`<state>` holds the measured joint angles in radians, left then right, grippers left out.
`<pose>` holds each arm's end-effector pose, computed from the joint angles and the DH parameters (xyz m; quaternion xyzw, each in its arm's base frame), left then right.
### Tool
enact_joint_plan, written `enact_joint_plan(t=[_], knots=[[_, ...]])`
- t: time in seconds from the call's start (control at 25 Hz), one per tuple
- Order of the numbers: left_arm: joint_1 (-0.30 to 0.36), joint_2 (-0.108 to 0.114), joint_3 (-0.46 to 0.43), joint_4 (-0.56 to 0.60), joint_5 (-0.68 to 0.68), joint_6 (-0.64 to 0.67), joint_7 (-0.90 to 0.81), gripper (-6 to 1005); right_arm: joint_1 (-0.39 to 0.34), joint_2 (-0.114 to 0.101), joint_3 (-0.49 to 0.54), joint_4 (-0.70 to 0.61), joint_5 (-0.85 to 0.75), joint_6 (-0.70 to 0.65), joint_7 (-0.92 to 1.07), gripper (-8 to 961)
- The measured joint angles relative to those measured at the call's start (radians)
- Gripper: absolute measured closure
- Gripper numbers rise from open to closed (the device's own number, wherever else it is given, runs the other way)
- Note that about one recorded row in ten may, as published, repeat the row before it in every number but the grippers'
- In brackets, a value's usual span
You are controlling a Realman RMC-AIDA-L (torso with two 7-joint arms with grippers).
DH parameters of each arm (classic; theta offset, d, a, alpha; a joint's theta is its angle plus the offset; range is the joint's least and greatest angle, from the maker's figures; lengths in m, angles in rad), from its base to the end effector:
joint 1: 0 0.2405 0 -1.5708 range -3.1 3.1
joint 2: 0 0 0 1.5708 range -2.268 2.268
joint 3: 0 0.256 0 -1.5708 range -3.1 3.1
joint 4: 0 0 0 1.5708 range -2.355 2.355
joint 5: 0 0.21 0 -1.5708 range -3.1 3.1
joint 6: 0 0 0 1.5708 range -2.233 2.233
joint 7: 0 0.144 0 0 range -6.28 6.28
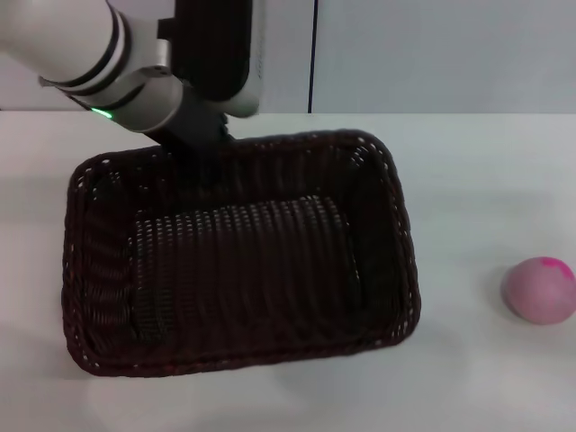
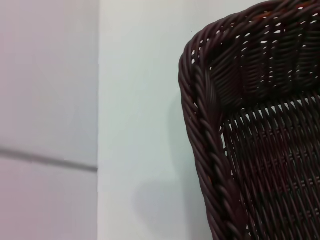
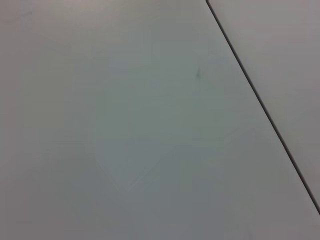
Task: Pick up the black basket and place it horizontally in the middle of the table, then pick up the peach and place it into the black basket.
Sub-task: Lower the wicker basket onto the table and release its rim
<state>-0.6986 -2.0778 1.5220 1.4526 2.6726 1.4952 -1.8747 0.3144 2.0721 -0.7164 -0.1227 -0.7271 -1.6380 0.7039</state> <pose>-0.1203 0.3716 -0.0062 -0.9456 0.1407 0.2520 0.1500 0.3360 0.2755 0.0599 -0.6015 0.2221 0.5243 0.5604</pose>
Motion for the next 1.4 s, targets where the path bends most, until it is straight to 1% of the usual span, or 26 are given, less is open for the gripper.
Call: enact_joint_plan(t=[0.24,0.44,0.92,1.2,1.4], knots=[[0.002,-0.001,0.026,0.007,-0.069,0.013,0.078,728,-0.006,0.002,0.005,0.004,0.000,0.000,0.000,227],[0.004,0.000,0.056,0.009,-0.073,0.015,0.090,715,-0.008,0.002,0.006,0.006,0.000,0.003,0.000,227],[0.019,0.002,0.056,0.008,-0.069,-0.007,-0.021,682,-0.007,0.002,0.003,0.004,0.000,0.003,0.000,228],[0.043,0.005,0.058,0.021,-0.076,-0.046,-0.083,663,-0.008,0.001,0.005,0.008,0.000,0.003,0.003,228],[0.057,0.007,0.063,0.026,-0.068,-0.048,-0.091,649,-0.011,0.000,0.008,0.003,0.000,0.003,0.027,228]])
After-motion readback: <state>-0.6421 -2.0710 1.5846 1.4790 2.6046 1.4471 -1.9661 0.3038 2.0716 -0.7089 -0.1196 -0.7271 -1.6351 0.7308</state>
